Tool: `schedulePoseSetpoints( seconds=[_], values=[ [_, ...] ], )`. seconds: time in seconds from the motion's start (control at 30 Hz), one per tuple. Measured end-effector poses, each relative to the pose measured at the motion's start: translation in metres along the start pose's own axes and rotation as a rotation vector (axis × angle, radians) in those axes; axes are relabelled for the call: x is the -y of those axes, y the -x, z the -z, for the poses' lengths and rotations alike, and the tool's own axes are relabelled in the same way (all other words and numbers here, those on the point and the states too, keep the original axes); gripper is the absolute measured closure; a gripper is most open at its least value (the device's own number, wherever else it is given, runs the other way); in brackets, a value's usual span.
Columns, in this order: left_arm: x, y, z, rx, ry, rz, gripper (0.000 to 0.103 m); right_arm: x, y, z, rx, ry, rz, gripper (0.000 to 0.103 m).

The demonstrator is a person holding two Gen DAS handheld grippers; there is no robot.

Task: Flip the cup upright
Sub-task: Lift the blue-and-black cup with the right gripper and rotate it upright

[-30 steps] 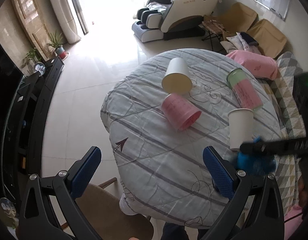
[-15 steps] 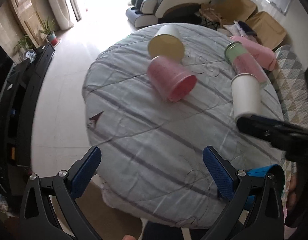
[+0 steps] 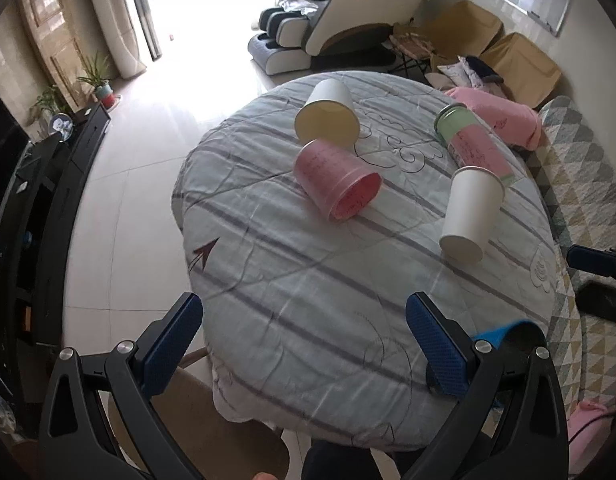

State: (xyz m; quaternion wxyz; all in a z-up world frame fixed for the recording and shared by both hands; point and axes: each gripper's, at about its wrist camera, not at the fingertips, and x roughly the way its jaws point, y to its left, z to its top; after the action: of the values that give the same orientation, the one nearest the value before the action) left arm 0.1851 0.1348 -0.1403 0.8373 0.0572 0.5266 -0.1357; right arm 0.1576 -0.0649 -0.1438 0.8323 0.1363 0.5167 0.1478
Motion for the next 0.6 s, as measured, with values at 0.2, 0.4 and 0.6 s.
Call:
schedulePoseSetpoints(
  seconds=[0.2,0.4,0.6],
  values=[
    [0.019,0.029,0.04,0.014,0.007,-0.008,0.0,0.027,0.014,0.017,-0.004,-0.048,-0.003,0.023],
    [0.064,0.048,0.095,0.022,0.021,0.01,0.0,0.055,0.025,0.041,-0.01,-0.022,-0.027,0.023],
    [0.126,0.034,0.118,0.051,0.017,0.039,0.0,0.084,0.038,0.068,-0.012,0.001,-0.042,0.023]
  ],
)
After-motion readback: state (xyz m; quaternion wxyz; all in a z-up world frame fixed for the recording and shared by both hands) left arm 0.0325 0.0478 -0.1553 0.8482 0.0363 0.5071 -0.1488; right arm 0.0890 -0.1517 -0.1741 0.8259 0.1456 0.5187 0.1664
